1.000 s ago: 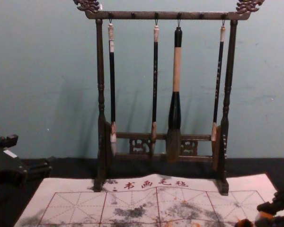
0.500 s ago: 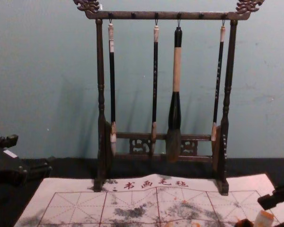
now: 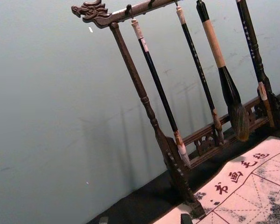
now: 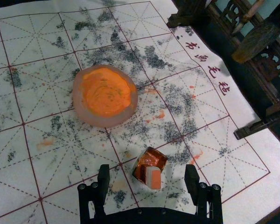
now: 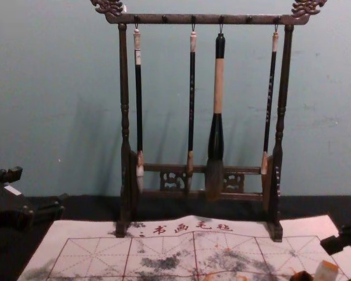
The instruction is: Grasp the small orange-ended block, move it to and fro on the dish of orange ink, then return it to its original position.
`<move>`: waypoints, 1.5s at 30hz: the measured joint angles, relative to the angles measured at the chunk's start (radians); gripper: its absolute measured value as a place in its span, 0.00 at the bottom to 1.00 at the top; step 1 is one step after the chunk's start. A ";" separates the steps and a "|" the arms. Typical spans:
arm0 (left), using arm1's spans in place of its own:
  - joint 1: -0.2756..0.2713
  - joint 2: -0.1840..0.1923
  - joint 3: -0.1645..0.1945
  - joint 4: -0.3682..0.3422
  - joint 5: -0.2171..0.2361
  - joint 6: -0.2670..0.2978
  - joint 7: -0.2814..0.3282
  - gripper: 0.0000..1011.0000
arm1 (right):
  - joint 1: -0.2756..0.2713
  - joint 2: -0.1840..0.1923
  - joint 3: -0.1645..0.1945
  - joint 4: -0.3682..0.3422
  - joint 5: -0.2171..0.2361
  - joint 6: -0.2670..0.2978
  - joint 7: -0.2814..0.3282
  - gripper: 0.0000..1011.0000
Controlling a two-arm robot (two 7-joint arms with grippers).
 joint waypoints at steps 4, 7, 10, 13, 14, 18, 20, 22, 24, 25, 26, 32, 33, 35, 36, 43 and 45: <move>0.000 0.000 0.000 0.000 0.000 0.000 0.000 0.99 | -0.004 -0.001 0.004 -0.002 0.001 -0.001 -0.008 0.99; 0.000 0.000 0.000 0.000 0.000 0.000 0.000 0.99 | -0.022 -0.003 0.030 -0.013 0.010 -0.016 -0.040 0.99; 0.000 0.000 0.000 0.000 0.000 0.000 0.000 0.99 | -0.053 -0.005 0.066 -0.034 0.013 -0.045 -0.095 0.99; 0.000 0.000 0.000 0.000 0.000 0.000 0.000 0.99 | -0.085 -0.008 0.105 -0.050 0.016 -0.077 -0.148 0.99; 0.000 0.000 0.000 0.000 0.000 0.000 0.000 0.99 | -0.106 -0.010 0.129 -0.060 0.018 -0.094 -0.182 0.99; 0.000 0.000 0.000 0.000 0.000 0.000 0.000 0.99 | -0.177 -0.018 0.207 -0.092 0.025 -0.138 -0.288 0.99; 0.000 0.000 0.000 0.000 0.000 0.000 0.000 0.99 | -0.210 -0.024 0.237 -0.101 0.024 -0.158 -0.338 0.99; 0.000 0.000 0.000 0.000 0.000 0.000 0.000 0.99 | -0.260 -0.040 0.276 -0.106 0.018 -0.193 -0.415 0.99; 0.000 0.000 0.000 0.000 0.000 0.000 0.000 0.99 | -0.308 -0.063 0.306 -0.103 0.000 -0.231 -0.491 0.99; 0.000 0.000 0.000 0.000 0.000 0.000 0.000 0.99 | -0.323 -0.071 0.311 -0.100 -0.013 -0.244 -0.518 0.99; 0.000 0.000 0.000 0.000 0.000 0.000 0.000 0.99 | -0.338 -0.081 0.314 -0.095 -0.030 -0.257 -0.552 0.99; 0.000 0.000 0.000 0.000 0.000 0.000 0.000 0.99 | -0.432 -0.170 0.325 -0.029 -0.144 -0.368 -0.753 0.99; 0.000 0.000 0.000 0.000 0.000 0.000 0.000 0.99 | -0.438 -0.178 0.324 -0.021 -0.156 -0.377 -0.768 0.99; 0.000 0.000 0.000 0.000 0.000 0.000 0.000 0.99 | -0.447 -0.192 0.321 -0.007 -0.179 -0.393 -0.794 0.99; 0.000 0.000 0.000 0.000 0.000 0.000 0.000 0.99 | -0.453 -0.203 0.317 0.007 -0.202 -0.404 -0.815 0.99; 0.000 0.000 0.000 0.000 0.000 0.000 0.000 0.99 | -0.461 -0.237 0.316 0.055 -0.239 -0.422 -0.841 0.99; 0.000 0.000 0.000 0.000 0.000 0.000 0.000 0.99 | -0.461 -0.239 0.317 0.058 -0.240 -0.423 -0.841 0.99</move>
